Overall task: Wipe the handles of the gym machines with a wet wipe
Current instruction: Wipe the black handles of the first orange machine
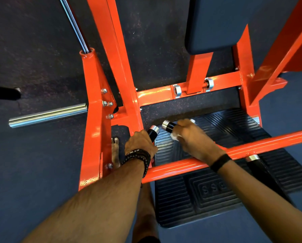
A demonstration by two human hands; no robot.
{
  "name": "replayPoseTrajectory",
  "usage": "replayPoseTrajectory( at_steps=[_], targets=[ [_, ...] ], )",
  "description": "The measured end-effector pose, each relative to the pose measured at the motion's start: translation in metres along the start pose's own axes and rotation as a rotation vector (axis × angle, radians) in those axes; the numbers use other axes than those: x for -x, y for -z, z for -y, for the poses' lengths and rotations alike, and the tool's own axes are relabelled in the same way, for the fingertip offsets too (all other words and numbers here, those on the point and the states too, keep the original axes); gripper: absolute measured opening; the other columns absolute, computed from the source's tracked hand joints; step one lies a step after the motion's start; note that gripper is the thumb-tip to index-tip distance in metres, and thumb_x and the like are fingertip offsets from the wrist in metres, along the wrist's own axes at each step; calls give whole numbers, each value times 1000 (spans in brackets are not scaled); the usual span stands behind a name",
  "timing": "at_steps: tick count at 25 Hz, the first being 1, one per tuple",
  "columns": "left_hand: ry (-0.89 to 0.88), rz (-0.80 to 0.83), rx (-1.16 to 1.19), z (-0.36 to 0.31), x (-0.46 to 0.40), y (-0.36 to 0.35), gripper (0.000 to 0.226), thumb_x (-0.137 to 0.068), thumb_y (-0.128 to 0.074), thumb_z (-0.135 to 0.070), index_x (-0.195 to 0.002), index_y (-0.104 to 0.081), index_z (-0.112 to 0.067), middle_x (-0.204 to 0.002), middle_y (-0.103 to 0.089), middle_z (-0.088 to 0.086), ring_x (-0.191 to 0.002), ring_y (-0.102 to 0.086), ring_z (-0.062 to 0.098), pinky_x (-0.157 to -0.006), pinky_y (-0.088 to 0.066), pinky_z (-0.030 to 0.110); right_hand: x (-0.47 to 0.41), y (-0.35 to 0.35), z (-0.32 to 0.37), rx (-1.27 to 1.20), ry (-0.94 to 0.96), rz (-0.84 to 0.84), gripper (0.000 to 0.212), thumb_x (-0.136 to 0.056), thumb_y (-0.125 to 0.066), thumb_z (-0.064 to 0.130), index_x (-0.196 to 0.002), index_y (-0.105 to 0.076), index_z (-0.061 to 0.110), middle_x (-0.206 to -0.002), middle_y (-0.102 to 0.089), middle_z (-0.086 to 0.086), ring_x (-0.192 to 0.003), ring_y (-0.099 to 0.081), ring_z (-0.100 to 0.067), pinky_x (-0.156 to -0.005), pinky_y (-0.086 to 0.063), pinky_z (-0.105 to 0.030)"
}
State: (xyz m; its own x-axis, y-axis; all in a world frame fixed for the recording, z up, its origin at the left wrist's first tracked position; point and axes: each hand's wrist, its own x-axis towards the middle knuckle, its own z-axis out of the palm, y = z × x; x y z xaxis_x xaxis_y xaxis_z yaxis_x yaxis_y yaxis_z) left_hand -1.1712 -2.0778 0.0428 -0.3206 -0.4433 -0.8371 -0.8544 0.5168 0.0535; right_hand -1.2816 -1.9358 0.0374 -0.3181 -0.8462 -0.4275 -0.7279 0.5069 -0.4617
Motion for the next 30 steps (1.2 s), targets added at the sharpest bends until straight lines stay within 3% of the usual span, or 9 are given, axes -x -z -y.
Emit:
replayPoseTrajectory(
  at_steps=[3, 5, 9, 13, 18, 22, 25, 28, 30],
  targets=[
    [8, -1, 0, 0, -1, -1, 41, -83, -67, -24, -123, -60, -18, -119, -66, 5, -114, -62, 27, -95, -44, 36, -30, -12, 14, -15, -4, 7, 32, -73, -67, -9, -102, -66, 5, -102, -63, -15, -96, -59, -33, -88, -52, -43],
    [8, 2, -2, 0, -1, -1, 41, -83, -67, -23, -123, -60, -18, -118, -66, 5, -113, -63, 27, -93, -44, 36, -16, -8, -1, -68, -30, 25, 30, -80, -64, 1, -109, -67, 9, -107, -61, -12, -101, -57, -31, -94, -47, -37],
    [5, -4, -4, 1, 0, 0, 39, -83, -67, -24, -121, -59, -18, -116, -67, 4, -109, -64, 25, -76, -36, 31, 45, 23, -34, -216, -97, -53, 13, -86, -68, 12, -98, -73, 15, -92, -63, -1, -87, -62, -20, -79, -49, -31],
    [3, 2, -13, 0, -1, 0, 40, -82, -68, -25, -121, -59, -18, -116, -67, 4, -110, -64, 26, -86, -44, 33, 10, 15, -30, -308, -272, -146, 12, -82, -74, 3, -91, -77, 10, -85, -72, -5, -78, -66, -19, -73, -44, -16],
    [-2, -5, -50, -1, -2, -1, 41, -82, -68, -24, -121, -60, -16, -116, -67, 7, -110, -64, 29, -92, -47, 36, -56, -10, -12, -443, -378, -27, 16, -92, -64, 6, -102, -76, 7, -98, -76, -7, -90, -67, -13, -89, -51, -25],
    [-10, -18, -71, -1, -2, -2, 39, -83, -68, -24, -120, -61, -15, -118, -67, 8, -112, -63, 30, -94, -47, 37, -6, 26, -42, -411, -374, 98, 12, -86, -70, 4, -89, -78, 13, -89, -77, -8, -81, -64, -5, -77, -48, -16],
    [-22, -40, -70, 0, -5, -5, 41, -84, -67, -30, -121, -60, -14, -118, -66, 8, -112, -63, 30, -92, -47, 37, 13, 46, -59, -468, -436, 210, 21, -85, -72, 5, -79, -77, 25, -78, -76, -1, -73, -62, 0, -76, -50, -26],
    [-33, -64, -70, 2, -12, -14, 60, -86, -63, -42, -135, -45, -13, -122, -64, 9, -111, -63, 32, -88, -49, 40, -23, 19, -42, -304, -393, 177, 14, -88, -64, 8, -89, -78, 10, -78, -74, -3, -80, -67, -10, -71, -47, -23],
    [-32, -62, -70, 3, -16, -18, 72, -86, -61, -46, -145, -34, -14, -123, -62, 11, -112, -62, 34, -86, -50, 43, -50, -4, -20, -343, -454, 65, 19, -87, -61, 5, -92, -78, 11, -92, -74, -13, -91, -69, -23, -80, -52, -26]
  ],
)
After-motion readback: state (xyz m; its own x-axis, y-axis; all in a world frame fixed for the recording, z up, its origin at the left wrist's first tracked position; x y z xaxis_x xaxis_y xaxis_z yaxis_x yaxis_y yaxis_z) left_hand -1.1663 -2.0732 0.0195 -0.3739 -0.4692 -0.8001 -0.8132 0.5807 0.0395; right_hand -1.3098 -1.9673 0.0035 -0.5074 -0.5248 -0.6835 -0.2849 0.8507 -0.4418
